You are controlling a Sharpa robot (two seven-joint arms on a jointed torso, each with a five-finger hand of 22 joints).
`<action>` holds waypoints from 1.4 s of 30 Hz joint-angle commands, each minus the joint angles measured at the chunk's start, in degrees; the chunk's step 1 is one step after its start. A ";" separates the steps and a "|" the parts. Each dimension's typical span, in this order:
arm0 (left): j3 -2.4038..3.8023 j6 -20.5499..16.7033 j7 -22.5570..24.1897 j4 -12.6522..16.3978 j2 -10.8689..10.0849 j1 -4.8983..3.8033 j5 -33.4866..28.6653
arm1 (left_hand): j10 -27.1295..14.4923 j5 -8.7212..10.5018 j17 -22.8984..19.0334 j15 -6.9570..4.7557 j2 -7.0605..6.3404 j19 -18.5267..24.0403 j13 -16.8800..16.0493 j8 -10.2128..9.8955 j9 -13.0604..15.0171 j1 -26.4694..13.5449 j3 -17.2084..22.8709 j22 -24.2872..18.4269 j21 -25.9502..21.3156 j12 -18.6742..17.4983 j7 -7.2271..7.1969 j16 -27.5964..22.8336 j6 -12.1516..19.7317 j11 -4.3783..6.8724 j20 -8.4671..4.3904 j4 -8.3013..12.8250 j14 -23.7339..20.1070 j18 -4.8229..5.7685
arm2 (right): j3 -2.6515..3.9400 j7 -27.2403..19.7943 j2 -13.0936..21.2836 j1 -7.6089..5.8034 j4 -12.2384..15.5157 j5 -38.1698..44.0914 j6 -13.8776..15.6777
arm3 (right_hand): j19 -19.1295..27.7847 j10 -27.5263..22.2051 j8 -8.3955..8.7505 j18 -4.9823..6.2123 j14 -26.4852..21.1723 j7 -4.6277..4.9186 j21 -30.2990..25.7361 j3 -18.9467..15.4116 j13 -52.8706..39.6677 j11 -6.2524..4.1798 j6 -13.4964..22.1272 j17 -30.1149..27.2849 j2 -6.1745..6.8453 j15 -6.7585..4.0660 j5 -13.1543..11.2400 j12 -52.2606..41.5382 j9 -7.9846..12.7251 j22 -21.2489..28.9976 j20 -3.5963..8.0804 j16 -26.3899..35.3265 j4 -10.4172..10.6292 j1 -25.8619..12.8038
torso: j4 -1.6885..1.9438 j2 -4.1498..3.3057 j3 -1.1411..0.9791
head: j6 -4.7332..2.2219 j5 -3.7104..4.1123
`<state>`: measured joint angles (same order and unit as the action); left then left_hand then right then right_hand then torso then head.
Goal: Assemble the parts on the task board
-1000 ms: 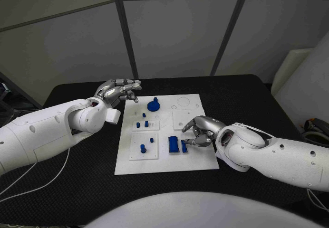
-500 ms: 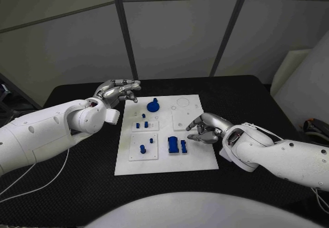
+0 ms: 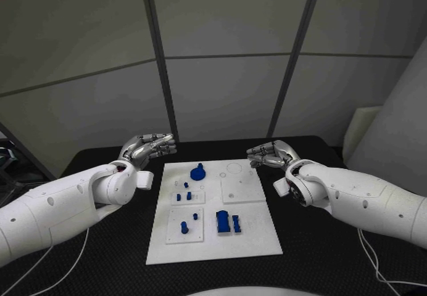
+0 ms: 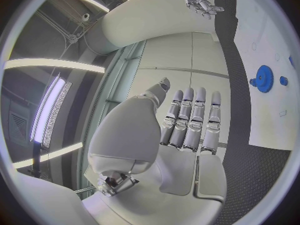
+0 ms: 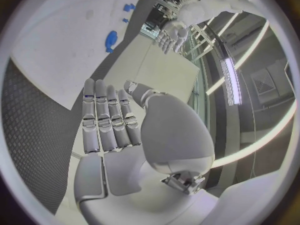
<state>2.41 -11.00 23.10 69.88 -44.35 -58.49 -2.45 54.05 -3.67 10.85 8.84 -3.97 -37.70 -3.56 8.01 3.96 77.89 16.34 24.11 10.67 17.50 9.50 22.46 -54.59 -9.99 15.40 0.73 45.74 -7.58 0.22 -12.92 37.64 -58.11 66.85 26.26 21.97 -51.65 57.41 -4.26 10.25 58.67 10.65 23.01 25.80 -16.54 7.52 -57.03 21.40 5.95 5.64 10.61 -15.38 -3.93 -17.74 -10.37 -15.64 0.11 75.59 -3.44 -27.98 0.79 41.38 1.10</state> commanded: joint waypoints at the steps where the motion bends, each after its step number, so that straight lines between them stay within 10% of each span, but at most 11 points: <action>1: 0.07 -3.90 5.39 -1.53 1.24 0.68 -4.85 | 0.28 0.30 -2.85 1.17 0.49 3.45 0.01 -1.43 -0.23 0.10 -1.16 -3.02 -3.41 -3.36 -0.56 -5.72 -0.04 -0.52 1.18 -0.20 -1.02 -2.71 | 0.63 -9.87 -3.24 -0.13 -4.83 -12.90 -5.21 | -0.03 0.81 0.55 0.04 -1.31 -0.11 -4.77 -1.45 5.15 0.47 0.46 -4.72 -0.10 1.20 -0.74 3.67 0.07 3.42 -1.85 4.55 -0.27 -1.12 | -0.12 0.71 -0.31 | -2.15 -0.84; 13: 0.25 -6.67 7.42 -5.64 5.38 1.74 -7.26 | -0.17 0.15 -7.21 1.36 1.42 11.45 0.02 -4.37 -0.26 0.74 -4.61 -10.70 -7.07 -10.38 -1.62 -14.62 0.23 -0.52 1.43 -0.44 -0.43 -2.08 | 1.56 -12.88 -9.83 -0.13 -14.42 -14.90 -10.09 | -6.46 4.05 0.62 0.36 4.45 0.02 -12.80 -6.12 13.01 1.11 0.99 -14.39 -2.74 0.99 -0.50 10.93 0.14 10.31 -2.29 11.21 -2.09 -1.17 | -0.07 0.67 -0.64 | -4.21 -1.42; 14: 0.18 -4.74 4.91 -5.40 5.20 1.78 -5.52 | -16.21 3.67 -10.85 -1.67 3.97 19.37 3.56 -8.01 -3.96 -22.73 -7.83 -14.70 -10.67 -12.39 -3.70 -16.72 16.53 2.66 -3.57 -0.73 -13.98 -0.15 | 1.50 -10.05 -9.59 -0.04 -13.96 -12.51 -6.82 | 11.28 -14.77 4.26 -3.08 -14.83 -3.25 -15.73 -11.80 16.54 -1.50 17.59 -16.30 -5.95 -0.97 -3.73 15.38 3.93 12.39 1.46 15.64 -0.11 -23.55 | -0.14 0.78 -0.48 | -4.21 -1.36; 19: 0.07 -5.90 4.98 -4.36 4.97 1.64 -5.20 | -20.72 3.67 -10.85 -2.52 3.97 21.44 3.56 -8.01 -3.96 -29.21 -9.05 -15.82 -10.67 -13.06 -4.60 -17.59 21.00 3.48 -5.03 -0.73 -17.73 2.35 | 1.45 -10.27 -9.07 -0.10 -12.81 -12.94 -5.92 | 15.02 -18.91 4.26 -3.08 -18.88 -3.95 -16.64 -13.50 16.54 -2.12 21.92 -17.10 -5.95 -1.53 -4.27 15.38 3.93 13.16 2.49 15.64 -0.11 -28.99 | 0.38 0.20 -0.53 | -4.62 -1.32; 20: -0.01 -6.83 5.04 -3.53 4.79 1.52 -4.94 | -22.81 3.67 -10.85 -2.92 3.97 22.47 3.56 -8.01 -3.96 -32.26 -9.51 -16.34 -10.67 -13.36 -4.90 -17.88 23.10 3.89 -5.66 -0.73 -19.47 2.34 | 1.40 -10.44 -8.66 -0.15 -11.88 -13.28 -5.19 | 17.51 -21.52 4.26 -3.79 -21.59 -4.40 -17.07 -14.33 16.54 -2.49 24.30 -21.40 -5.95 -5.64 -4.71 15.38 3.93 13.47 3.03 15.64 -0.11 -32.16 | 0.80 -0.26 -0.56 | -4.94 -1.29; 29: -1.10 -18.75 5.79 7.17 2.47 0.07 -1.59 | -32.66 3.67 -10.85 -4.79 3.97 27.20 3.56 -8.01 -3.96 -46.64 -11.61 -18.79 -10.67 -17.50 -9.50 -22.46 33.03 5.83 -8.81 -0.73 -27.77 2.37 | 0.85 -12.63 -3.30 -0.80 0.04 -17.70 4.12 | 27.91 -32.45 4.26 -5.30 -32.89 -6.29 -18.88 -17.83 16.54 -7.52 34.28 -21.40 -5.95 -5.64 -6.52 15.38 3.93 17.74 5.26 15.64 -0.11 -45.37 | 3.41 -3.17 -0.79 | -6.98 -1.10; 31: -1.41 -22.19 6.00 10.26 1.80 -0.34 -0.62 | -34.32 3.67 -10.85 -8.84 3.97 27.94 3.56 -8.01 -3.96 -49.10 -11.99 -19.21 -10.67 -17.50 -9.50 -22.46 34.72 9.99 -9.38 -0.73 -29.16 2.38 | 0.68 -13.30 -1.66 -1.00 3.71 -19.06 6.99 | 29.60 -34.22 4.26 -5.30 -34.71 -6.61 -23.01 -18.37 16.54 -7.52 35.89 -21.40 -5.95 -5.64 -10.61 15.38 3.93 17.74 5.62 15.64 -0.11 -47.51 | 3.44 -3.20 -0.79 | -7.00 -1.10; 32: -1.55 -23.70 6.10 11.62 1.50 -0.53 -0.20 | -34.88 3.67 -10.85 -8.84 3.97 28.23 3.56 -8.01 -3.96 -49.88 -12.09 -19.34 -10.67 -17.50 -9.50 -22.46 35.27 9.99 -9.53 -0.73 -29.61 2.40 | 0.60 -13.63 -0.85 -1.10 5.51 -19.73 8.39 | 30.44 -35.12 4.26 -5.34 -35.65 -10.65 -23.01 -18.67 16.54 -7.52 36.71 -21.40 -5.95 -5.64 -10.61 15.38 3.93 17.74 5.81 15.64 -0.11 -48.58 | 3.44 -3.20 -0.79 | -7.00 -1.10; 36: -2.05 -29.16 6.44 16.52 0.44 -1.19 1.34 | -37.96 3.67 -10.85 -8.84 3.97 29.64 3.56 -8.01 -3.96 -54.36 -16.34 -24.11 -10.67 -17.50 -9.50 -22.46 38.35 9.99 -10.54 -0.73 -32.18 2.37 | 0.24 -15.06 2.63 -1.52 13.27 -22.61 14.46 | 33.77 -38.64 4.26 -5.93 -39.27 -10.65 -23.01 -19.81 16.54 -7.52 39.91 -21.40 -5.95 -5.64 -10.61 15.38 3.93 17.74 10.37 15.64 -0.11 -52.84 | 3.44 -3.20 -0.79 | -7.00 -1.10; 38: -2.21 -30.89 6.55 18.07 0.10 -1.40 1.82 | -39.40 3.67 -10.85 -8.84 3.97 30.36 3.56 -8.01 -3.96 -56.47 -16.34 -24.11 -10.67 -17.50 -9.50 -22.46 39.81 9.99 -10.97 -0.73 -33.40 2.37 | 0.11 -15.59 3.92 -1.68 16.14 -23.67 16.70 | 35.45 -40.40 4.26 -10.25 -41.07 -10.65 -23.01 -20.35 16.54 -7.52 41.51 -21.40 -5.95 -5.64 -10.61 15.38 3.93 17.74 10.37 15.64 -0.11 -54.97 | 3.44 -3.20 -0.79 | -7.00 -1.10; 42: -2.38 -32.84 6.67 19.82 -0.28 -1.64 2.37 | -41.44 3.67 -10.85 -8.84 3.97 31.44 3.56 -8.01 -3.96 -59.49 -16.34 -24.11 -10.67 -17.50 -9.50 -22.46 41.91 9.99 -15.40 -0.73 -35.16 2.38 | -0.09 -16.35 5.79 -1.90 20.31 -25.22 19.96 | 37.56 -42.61 4.26 -10.25 -43.40 -10.65 -23.01 -21.02 16.54 -7.52 43.56 -21.40 -5.95 -5.64 -10.61 15.38 3.93 17.74 10.37 15.64 -0.11 -57.68 | 3.44 -3.20 -0.79 | -7.00 -1.10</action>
<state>0.00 -38.69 28.43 89.32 -44.55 -59.96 -2.60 17.06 -0.40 0.09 0.73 -0.02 -8.34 -0.08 0.25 0.09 24.94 1.42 2.15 0.34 0.35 0.27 0.40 -17.20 -0.76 4.35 0.01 14.32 -7.43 0.12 -26.71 43.25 -59.84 86.38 4.40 35.59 -18.93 19.90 -0.23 3.47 20.58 0.98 0.86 6.40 -0.08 0.39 -18.17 0.19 0.03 0.14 0.85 -0.41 -0.09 -0.25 -1.85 -0.26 0.02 24.13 -0.04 -31.13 0.01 34.37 0.01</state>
